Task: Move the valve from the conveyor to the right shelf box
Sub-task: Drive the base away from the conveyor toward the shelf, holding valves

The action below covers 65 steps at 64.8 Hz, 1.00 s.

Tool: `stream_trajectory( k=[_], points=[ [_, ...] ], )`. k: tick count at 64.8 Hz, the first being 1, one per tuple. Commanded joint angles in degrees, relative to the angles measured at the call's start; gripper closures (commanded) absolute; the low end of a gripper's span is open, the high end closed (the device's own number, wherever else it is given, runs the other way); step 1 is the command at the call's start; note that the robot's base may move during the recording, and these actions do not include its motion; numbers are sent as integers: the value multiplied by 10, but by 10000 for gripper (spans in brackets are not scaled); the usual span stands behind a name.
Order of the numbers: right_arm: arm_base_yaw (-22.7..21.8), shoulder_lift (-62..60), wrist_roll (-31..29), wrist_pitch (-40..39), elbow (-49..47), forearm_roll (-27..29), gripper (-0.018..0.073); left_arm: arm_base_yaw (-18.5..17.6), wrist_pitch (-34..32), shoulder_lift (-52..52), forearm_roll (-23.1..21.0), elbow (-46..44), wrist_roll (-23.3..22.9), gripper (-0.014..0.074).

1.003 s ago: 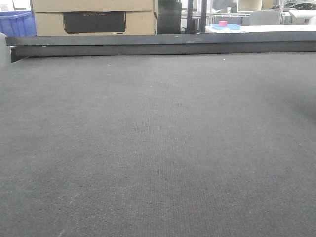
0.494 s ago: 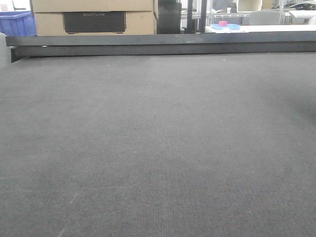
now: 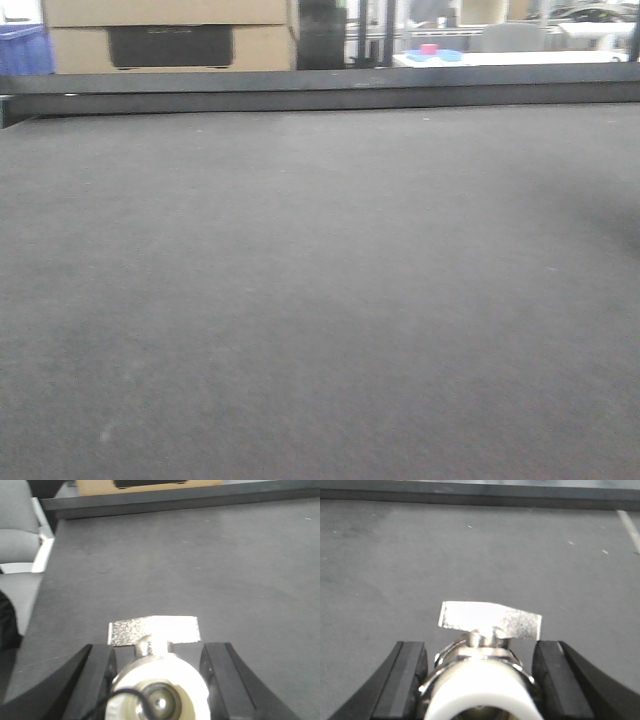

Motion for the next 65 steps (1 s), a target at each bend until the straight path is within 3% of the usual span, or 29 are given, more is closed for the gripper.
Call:
stream_trajectory(
  k=[1,65],
  points=[
    [0,-8,-3,-35,-11,1,722,3,-26,-4,-8,-5,-4,708],
    [0,-8,-3,-35,-11,1,722,3,-26,-4,-5,-5,-4,708]
  ],
)
